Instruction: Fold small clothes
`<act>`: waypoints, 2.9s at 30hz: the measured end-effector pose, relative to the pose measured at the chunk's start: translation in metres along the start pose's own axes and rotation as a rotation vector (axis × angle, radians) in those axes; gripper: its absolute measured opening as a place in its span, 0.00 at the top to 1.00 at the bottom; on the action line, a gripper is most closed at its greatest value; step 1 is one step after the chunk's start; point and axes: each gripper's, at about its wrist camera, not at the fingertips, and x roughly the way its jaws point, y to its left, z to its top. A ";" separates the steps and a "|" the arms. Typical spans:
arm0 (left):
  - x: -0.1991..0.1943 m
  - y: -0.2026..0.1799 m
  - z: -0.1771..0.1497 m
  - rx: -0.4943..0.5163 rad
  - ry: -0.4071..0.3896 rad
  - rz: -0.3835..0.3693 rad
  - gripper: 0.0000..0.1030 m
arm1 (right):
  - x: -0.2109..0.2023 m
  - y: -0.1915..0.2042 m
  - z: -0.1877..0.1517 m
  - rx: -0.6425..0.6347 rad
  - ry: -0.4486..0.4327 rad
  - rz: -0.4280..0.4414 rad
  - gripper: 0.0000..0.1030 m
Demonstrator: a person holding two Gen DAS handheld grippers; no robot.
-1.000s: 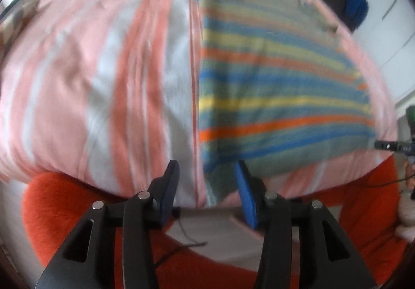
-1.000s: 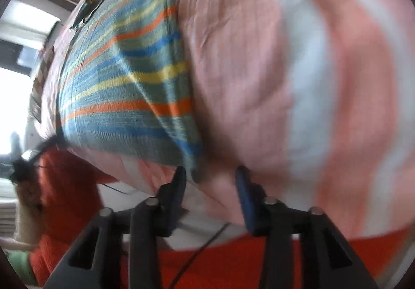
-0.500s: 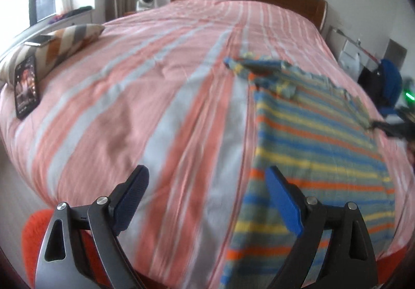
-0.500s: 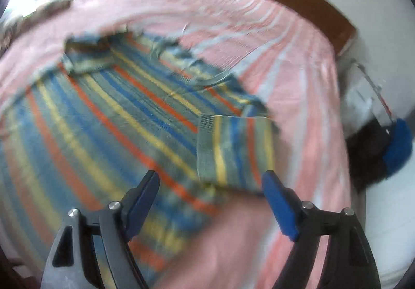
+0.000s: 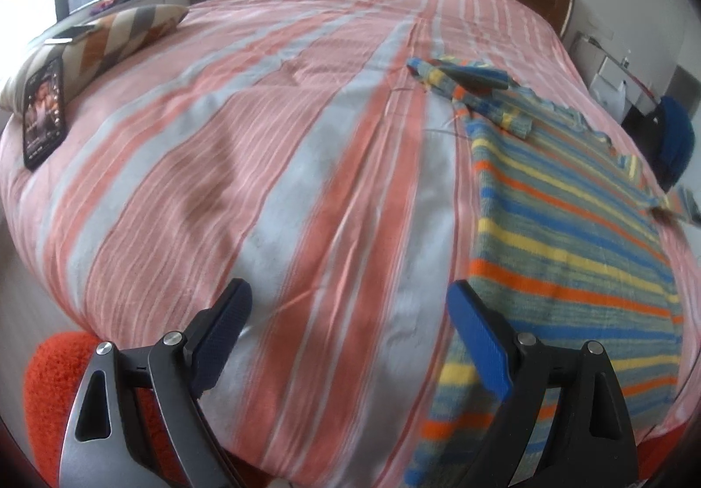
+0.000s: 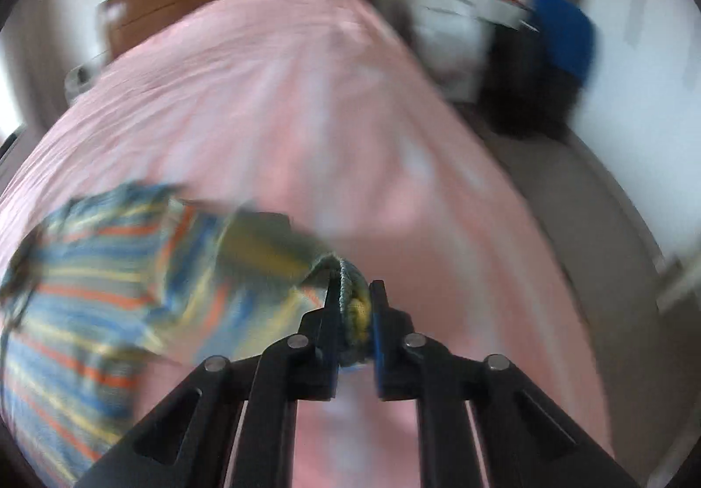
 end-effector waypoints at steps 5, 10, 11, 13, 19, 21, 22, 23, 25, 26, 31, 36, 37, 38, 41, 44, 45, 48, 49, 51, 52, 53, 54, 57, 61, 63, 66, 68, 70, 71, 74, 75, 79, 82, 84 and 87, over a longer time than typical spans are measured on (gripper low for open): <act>0.001 -0.007 -0.005 0.033 0.007 0.032 0.11 | 0.017 -0.039 -0.033 0.113 0.069 -0.010 0.97; 0.005 -0.011 -0.008 0.062 0.019 0.056 0.11 | 0.028 -0.056 -0.053 0.204 0.081 0.041 0.97; 0.005 -0.012 -0.008 0.064 0.020 0.059 0.11 | 0.029 -0.056 -0.053 0.210 0.083 0.044 0.98; 0.006 -0.012 -0.009 0.067 0.021 0.061 0.11 | 0.031 -0.056 -0.053 0.211 0.093 0.039 0.98; 0.006 -0.009 -0.010 0.063 0.036 0.061 0.11 | 0.031 -0.067 -0.062 0.258 0.096 0.047 0.99; 0.005 -0.007 -0.010 0.062 0.056 0.071 0.11 | 0.026 -0.067 -0.065 0.260 0.090 0.041 0.98; 0.002 -0.007 -0.008 0.062 0.072 0.075 0.11 | 0.019 -0.069 -0.072 0.256 0.084 0.038 0.93; -0.002 -0.006 -0.007 0.060 0.079 0.070 0.11 | 0.013 -0.068 -0.076 0.248 0.080 0.033 0.91; -0.023 -0.006 0.005 0.058 0.066 0.028 0.11 | -0.008 -0.066 -0.084 0.216 0.059 -0.009 0.63; -0.030 -0.008 0.011 0.065 0.051 0.009 0.11 | -0.019 -0.064 -0.089 0.191 0.043 -0.029 0.51; -0.062 -0.052 0.089 0.261 -0.117 -0.095 0.10 | -0.089 -0.040 -0.127 0.074 -0.099 -0.027 0.26; -0.012 -0.130 0.133 0.567 -0.136 -0.202 0.09 | -0.108 -0.005 -0.171 0.028 -0.088 0.077 0.26; 0.010 -0.145 0.135 0.601 -0.104 -0.200 0.09 | -0.109 0.003 -0.184 0.029 -0.084 0.089 0.26; 0.030 -0.155 0.135 0.627 -0.070 -0.192 0.09 | -0.106 0.009 -0.190 0.031 -0.081 0.093 0.26; 0.089 -0.177 0.131 0.682 0.032 -0.175 0.20 | -0.097 0.021 -0.213 0.031 -0.056 0.091 0.26; 0.129 -0.182 0.128 0.701 0.146 -0.201 0.25 | -0.095 0.030 -0.222 -0.013 -0.090 0.051 0.24; 0.130 -0.179 0.125 0.715 0.160 -0.208 0.26 | -0.096 0.031 -0.224 -0.025 -0.091 0.046 0.24; 0.123 -0.165 0.125 0.731 0.209 -0.252 0.27 | -0.095 0.031 -0.227 -0.039 -0.101 0.047 0.23; 0.118 -0.161 0.125 0.747 0.241 -0.270 0.28 | -0.095 0.031 -0.228 -0.037 -0.108 0.049 0.22; 0.112 -0.158 0.125 0.784 0.251 -0.258 0.28 | -0.094 0.030 -0.232 -0.029 -0.124 0.047 0.20; 0.106 -0.156 0.125 0.802 0.243 -0.245 0.29 | -0.094 0.031 -0.235 -0.026 -0.132 0.042 0.18; 0.101 -0.154 0.127 0.808 0.232 -0.244 0.29 | -0.093 0.033 -0.234 -0.027 -0.138 0.037 0.17; 0.096 -0.156 0.130 0.810 0.215 -0.251 0.29 | -0.092 0.034 -0.235 -0.029 -0.141 0.032 0.14; 0.090 -0.172 0.136 0.846 0.135 -0.264 0.16 | -0.091 0.039 -0.235 -0.034 -0.143 0.017 0.12; 0.124 -0.182 0.131 0.955 0.190 -0.177 0.24 | -0.093 0.038 -0.236 -0.028 -0.144 0.024 0.12; 0.139 -0.172 0.137 0.857 0.281 -0.248 0.38 | -0.094 0.037 -0.238 -0.027 -0.146 0.023 0.12; 0.140 -0.158 0.156 0.679 0.297 -0.265 0.95 | -0.094 0.038 -0.239 -0.034 -0.151 0.016 0.11; 0.124 -0.134 0.180 0.517 0.231 -0.291 0.95 | -0.094 0.038 -0.238 -0.030 -0.149 0.016 0.10; 0.103 -0.093 0.206 0.296 0.141 -0.327 0.95 | -0.094 0.039 -0.238 -0.032 -0.149 0.016 0.10; 0.095 -0.071 0.216 0.196 0.104 -0.325 0.95 | -0.094 0.038 -0.239 -0.033 -0.151 0.019 0.10; 0.082 0.014 0.234 -0.134 -0.001 -0.156 0.95 | -0.094 0.037 -0.240 -0.027 -0.155 0.028 0.10; 0.083 0.036 0.233 -0.194 -0.011 -0.068 0.96 | -0.093 0.037 -0.240 -0.025 -0.155 0.027 0.09; 0.103 0.095 0.215 -0.322 0.035 0.169 0.97 | -0.092 0.039 -0.241 -0.034 -0.158 0.016 0.08; 0.105 0.104 0.205 -0.342 0.032 0.199 0.97 | -0.092 0.039 -0.241 -0.032 -0.161 0.019 0.08; 0.106 0.102 0.201 -0.335 0.038 0.209 0.97 | -0.090 0.040 -0.240 -0.034 -0.160 0.016 0.07; 0.114 0.103 0.200 -0.304 0.053 0.234 0.97 | -0.088 0.042 -0.240 -0.044 -0.161 0.004 0.06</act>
